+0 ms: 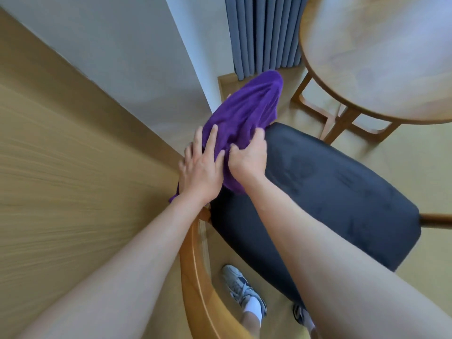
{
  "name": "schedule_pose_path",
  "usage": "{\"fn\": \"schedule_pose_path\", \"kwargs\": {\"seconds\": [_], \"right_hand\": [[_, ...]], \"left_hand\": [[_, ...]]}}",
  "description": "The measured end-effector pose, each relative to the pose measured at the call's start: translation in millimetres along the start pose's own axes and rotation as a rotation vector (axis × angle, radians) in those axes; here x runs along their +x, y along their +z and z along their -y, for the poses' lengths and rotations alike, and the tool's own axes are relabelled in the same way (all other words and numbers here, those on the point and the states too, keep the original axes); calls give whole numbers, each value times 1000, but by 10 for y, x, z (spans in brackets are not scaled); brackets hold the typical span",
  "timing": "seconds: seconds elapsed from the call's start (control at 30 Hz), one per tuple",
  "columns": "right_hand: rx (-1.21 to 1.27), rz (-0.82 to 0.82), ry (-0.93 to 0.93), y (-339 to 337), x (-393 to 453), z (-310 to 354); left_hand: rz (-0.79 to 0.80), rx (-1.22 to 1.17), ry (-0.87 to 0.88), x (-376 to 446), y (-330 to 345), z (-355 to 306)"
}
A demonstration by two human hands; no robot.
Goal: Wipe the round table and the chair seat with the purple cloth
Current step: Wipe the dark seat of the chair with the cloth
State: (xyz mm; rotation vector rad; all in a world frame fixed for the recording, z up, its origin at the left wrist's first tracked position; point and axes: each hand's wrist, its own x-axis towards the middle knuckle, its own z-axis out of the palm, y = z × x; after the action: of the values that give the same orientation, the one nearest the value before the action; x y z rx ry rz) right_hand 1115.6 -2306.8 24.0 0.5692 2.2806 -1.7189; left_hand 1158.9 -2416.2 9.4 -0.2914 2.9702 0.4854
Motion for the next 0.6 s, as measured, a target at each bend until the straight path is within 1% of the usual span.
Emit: {"fn": "schedule_pose_path", "kwargs": {"seconds": [0.1,0.2,0.27,0.33,0.37,0.47,0.6], "right_hand": [[17,210,-13,91,-347,-193],[-20,443,53,123,-742,-494],[-78,585,86,105,-1018,-715],[-120,691,98,37,-1248,-892],[-135,732,99,-19,-1335,-953],[-222,834,75,-211,-1452,-1047],[-422,946,-4,-441,-1586,-1007]], "left_hand": [[36,-64,-83,-433,-21,179],[61,-166,-218,-1029,8,299],[64,-325,-316,-1433,20,318],[63,-472,-406,-1733,20,291],[63,-509,-452,-1840,20,259],[90,-512,-577,-2047,-3,114],[119,-363,-683,-2313,-99,-181]]}}
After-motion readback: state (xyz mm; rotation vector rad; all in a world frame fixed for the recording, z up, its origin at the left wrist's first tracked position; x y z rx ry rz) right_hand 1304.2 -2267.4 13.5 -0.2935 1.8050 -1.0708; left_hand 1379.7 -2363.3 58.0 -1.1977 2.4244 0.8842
